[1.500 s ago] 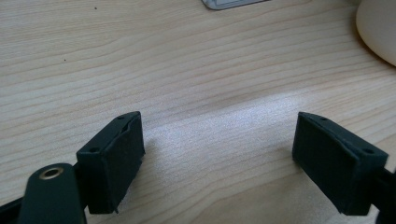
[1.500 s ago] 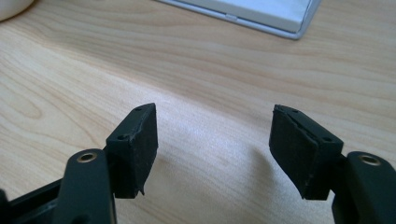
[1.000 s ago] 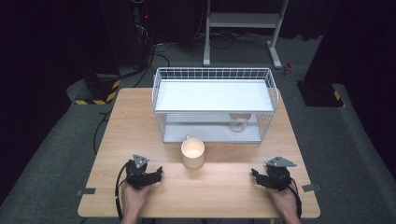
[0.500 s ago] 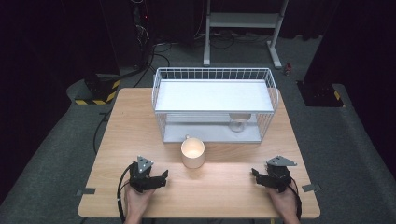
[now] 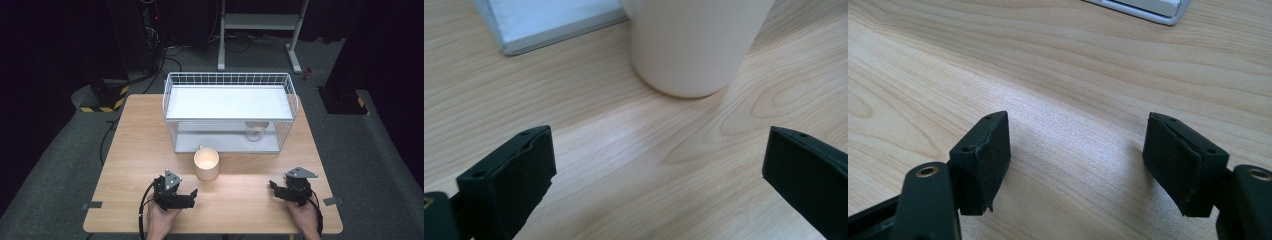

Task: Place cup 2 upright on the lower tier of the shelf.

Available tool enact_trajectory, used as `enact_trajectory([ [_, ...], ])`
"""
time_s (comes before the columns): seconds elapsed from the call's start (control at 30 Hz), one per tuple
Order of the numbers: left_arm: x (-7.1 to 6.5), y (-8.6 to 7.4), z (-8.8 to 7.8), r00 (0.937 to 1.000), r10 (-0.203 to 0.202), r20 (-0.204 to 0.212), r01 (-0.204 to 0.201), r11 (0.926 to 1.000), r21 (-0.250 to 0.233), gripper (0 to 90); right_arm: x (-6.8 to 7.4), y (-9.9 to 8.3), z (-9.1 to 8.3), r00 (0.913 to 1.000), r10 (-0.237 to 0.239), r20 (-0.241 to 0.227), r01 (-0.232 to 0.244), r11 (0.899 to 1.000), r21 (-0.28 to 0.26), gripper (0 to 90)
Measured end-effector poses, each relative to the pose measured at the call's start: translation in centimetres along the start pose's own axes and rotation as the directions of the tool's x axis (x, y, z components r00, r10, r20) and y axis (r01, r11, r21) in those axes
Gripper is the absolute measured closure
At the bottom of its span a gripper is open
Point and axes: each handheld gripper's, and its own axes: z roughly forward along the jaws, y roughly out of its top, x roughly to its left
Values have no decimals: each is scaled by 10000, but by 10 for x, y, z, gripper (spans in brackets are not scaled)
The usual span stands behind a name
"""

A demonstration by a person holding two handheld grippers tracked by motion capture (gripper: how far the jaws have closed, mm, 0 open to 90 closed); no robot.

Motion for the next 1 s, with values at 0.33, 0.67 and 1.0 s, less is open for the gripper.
enact_trajectory([
  [0.33, -14, 22, 21, 9997, 224, 85, -224, 9997, -6, 1, 0, 0, 0, 10000, 16, -2, -16, 10000, 2, 270],
  [0.67, -19, 35, 31, 9996, 280, 44, -279, 9995, -155, 1, 0, 0, 0, 10000, 15, -4, -15, 10000, 4, 269],
  [1.0, -19, 45, 43, 9992, 316, -265, -324, 9990, -320, 0, 0, 0, 0, 10000, 9, -7, -9, 10000, 5, 269],
])
